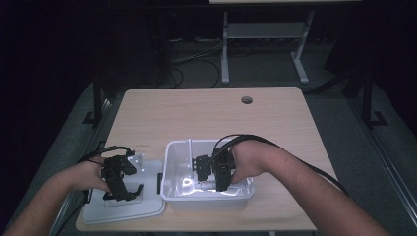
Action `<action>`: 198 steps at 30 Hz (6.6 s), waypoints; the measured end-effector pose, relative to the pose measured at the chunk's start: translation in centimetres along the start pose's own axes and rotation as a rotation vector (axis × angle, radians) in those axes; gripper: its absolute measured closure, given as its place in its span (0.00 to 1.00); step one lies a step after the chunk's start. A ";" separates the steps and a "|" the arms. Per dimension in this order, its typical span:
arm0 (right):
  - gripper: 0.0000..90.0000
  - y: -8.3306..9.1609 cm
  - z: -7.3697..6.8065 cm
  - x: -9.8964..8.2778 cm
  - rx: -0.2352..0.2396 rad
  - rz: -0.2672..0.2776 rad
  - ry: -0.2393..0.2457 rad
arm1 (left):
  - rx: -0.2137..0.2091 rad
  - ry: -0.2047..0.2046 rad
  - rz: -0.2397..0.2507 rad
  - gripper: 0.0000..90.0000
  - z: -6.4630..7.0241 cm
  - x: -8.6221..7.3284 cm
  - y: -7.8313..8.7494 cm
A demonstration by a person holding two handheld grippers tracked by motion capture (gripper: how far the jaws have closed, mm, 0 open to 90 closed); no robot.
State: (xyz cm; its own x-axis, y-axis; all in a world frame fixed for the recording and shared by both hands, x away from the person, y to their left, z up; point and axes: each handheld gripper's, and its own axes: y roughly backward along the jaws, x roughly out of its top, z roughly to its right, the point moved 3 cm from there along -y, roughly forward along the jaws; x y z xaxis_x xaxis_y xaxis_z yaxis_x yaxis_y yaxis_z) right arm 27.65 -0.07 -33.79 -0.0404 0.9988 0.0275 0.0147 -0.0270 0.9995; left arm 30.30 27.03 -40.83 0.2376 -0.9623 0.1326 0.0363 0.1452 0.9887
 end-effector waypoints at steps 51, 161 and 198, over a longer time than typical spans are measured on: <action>0.78 -4.3 0.6 -0.3 0.025 -0.009 0.018 | -0.008 0.002 0.004 0.15 -0.2 0.2 -0.6; 0.17 1.4 3.2 -6.1 -0.102 0.211 -0.212 | -0.039 0.036 -0.075 0.18 -0.6 -1.2 -0.8; 0.18 -7.2 2.9 -21.0 -0.148 0.211 -0.595 | -0.017 0.043 -0.051 0.18 -0.8 -1.2 -1.0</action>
State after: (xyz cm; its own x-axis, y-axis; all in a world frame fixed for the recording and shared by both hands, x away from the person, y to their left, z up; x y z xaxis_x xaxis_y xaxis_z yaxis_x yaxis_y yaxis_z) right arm 31.24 -20.74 -41.63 0.5093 0.8225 0.2533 -0.1773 -0.1877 0.9661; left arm 30.80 28.19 -42.04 0.2763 -0.9578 0.0790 0.0659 0.1009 0.9927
